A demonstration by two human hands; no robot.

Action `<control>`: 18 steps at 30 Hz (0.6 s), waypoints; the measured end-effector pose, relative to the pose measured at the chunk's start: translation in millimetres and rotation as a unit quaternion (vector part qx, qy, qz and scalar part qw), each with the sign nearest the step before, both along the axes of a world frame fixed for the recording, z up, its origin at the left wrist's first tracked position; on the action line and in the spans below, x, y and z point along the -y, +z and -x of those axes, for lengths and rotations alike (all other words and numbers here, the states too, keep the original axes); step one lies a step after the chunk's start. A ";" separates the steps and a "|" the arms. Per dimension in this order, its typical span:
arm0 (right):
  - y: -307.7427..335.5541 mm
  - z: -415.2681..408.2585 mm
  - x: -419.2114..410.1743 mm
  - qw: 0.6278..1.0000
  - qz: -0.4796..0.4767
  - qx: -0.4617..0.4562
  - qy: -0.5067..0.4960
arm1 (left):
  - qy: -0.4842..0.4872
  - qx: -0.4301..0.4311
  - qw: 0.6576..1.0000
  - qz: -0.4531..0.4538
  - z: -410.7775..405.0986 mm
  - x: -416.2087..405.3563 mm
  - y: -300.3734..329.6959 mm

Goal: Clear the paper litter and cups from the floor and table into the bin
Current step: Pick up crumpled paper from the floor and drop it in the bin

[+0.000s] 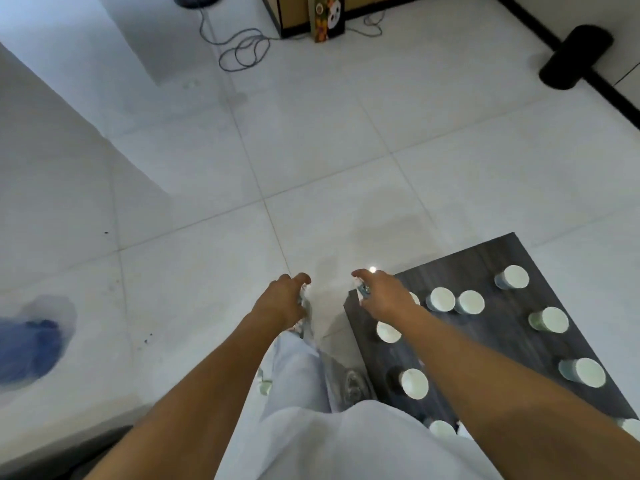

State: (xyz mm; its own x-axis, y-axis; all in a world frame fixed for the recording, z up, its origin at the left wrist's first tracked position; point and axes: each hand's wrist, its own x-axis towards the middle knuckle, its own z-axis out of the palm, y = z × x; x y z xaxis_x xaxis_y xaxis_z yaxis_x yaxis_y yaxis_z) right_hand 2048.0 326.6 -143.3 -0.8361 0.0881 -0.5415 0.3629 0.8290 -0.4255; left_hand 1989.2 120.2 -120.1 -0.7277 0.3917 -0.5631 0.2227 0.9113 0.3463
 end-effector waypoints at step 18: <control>3.2 274.0 -76.2 0.980 0.018 0.007 -0.198 | -0.219 -0.029 0.975 -0.003 348.5 -121.8 7.6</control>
